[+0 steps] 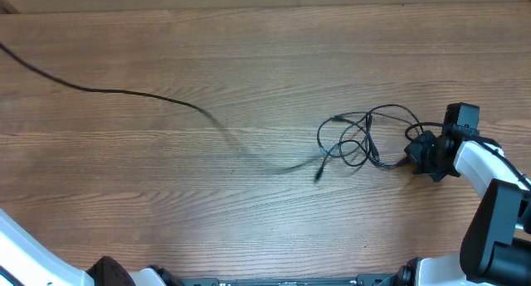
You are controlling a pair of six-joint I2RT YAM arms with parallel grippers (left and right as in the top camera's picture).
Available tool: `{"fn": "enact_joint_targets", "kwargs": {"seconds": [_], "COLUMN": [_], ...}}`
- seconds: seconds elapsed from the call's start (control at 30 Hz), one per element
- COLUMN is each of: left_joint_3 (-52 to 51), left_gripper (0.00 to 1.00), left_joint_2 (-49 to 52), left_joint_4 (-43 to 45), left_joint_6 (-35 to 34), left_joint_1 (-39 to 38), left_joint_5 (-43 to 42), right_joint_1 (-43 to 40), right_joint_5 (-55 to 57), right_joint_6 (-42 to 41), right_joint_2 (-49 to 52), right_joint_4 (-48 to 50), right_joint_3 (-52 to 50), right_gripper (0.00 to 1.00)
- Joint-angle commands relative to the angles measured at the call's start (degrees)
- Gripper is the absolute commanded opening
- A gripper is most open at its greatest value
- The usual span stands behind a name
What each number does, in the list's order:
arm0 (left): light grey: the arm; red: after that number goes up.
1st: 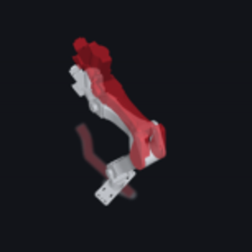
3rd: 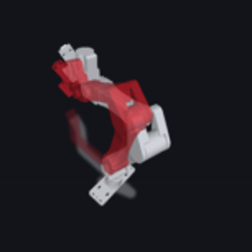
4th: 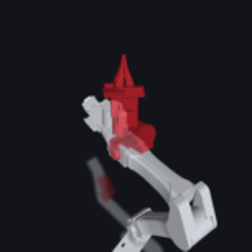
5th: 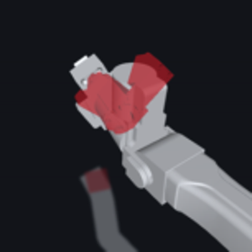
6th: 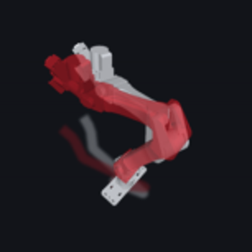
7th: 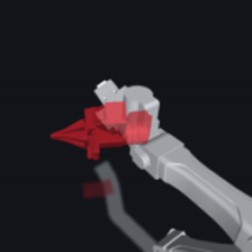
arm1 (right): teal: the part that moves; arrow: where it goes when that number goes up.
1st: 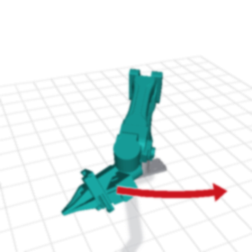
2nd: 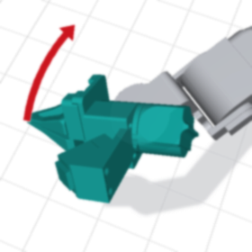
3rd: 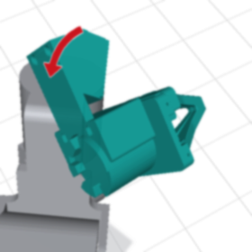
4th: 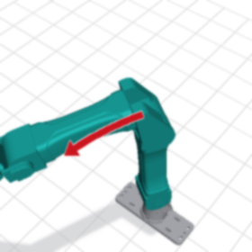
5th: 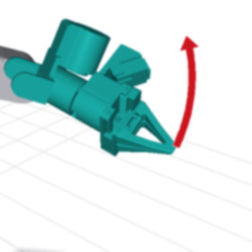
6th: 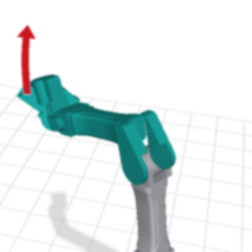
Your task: Untangle cables
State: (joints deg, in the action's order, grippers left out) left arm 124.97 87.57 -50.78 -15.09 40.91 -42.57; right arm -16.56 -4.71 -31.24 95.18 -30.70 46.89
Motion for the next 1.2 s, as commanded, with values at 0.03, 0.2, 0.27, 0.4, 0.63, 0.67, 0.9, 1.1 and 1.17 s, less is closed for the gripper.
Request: {"fn": "enact_joint_targets", "kwargs": {"seconds": [0.03, 0.2, 0.27, 0.4, 0.63, 0.67, 0.9, 1.1, 1.17], "left_joint_3": [0.5, 0.5, 0.5, 0.4, 0.4, 0.4, 0.4, 0.4, 0.4], "left_gripper": [0.04, 0.04, 0.04, 0.04, 0.04, 0.04, 0.04, 0.04, 0.04], "left_joint_2": [2.8, 6.1, 7.2, 10.9, 16.4, 16.8, 17.2, 20.0, 22.0], "left_joint_4": [2.2, -0.1, -1.5, -4.9, 4.7, 7.0, 26.6, 31.9, 28.2], "left_joint_6": [-0.8, 3.1, 5.1, 6.4, 8.2, 7.7, 8.4, 8.8, 8.9], "left_joint_1": [0.2, -4.2, -6.6, -11.7, -12.9, -12.8, -12.9, -13.2, -13.7], "left_joint_5": [1.7, 2.2, 5.9, 21.2, 24.9, 26.1, 37.6, 41.0, 41.0], "right_joint_1": [-0.7, -0.7, -0.7, -0.7, -0.7, -0.7, -0.7, -0.7, -0.7], "right_joint_5": [3.1, 3.1, 3.1, 3.0, 3.1, 3.1, 3.1, 3.1, 3.1], "right_joint_6": [0.4, 0.4, 0.4, 0.4, 0.4, 0.4, 0.4, 0.4, 0.4], "right_joint_2": [3.0, 3.0, 3.0, 3.0, 3.0, 3.0, 3.0, 3.0, 3.0], "right_joint_4": [-0.4, 0.2, 0.2, -0.8, -1.5, -1.5, -0.9, 1.0, 1.1], "right_joint_3": [-3.6, -3.6, -3.6, -3.7, -3.7, -3.7, -3.7, -3.7, -3.7], "right_gripper": [0.04, 0.06, 0.09, 0.63, 1.00, 1.00, 1.00, 1.00, 1.00]}}
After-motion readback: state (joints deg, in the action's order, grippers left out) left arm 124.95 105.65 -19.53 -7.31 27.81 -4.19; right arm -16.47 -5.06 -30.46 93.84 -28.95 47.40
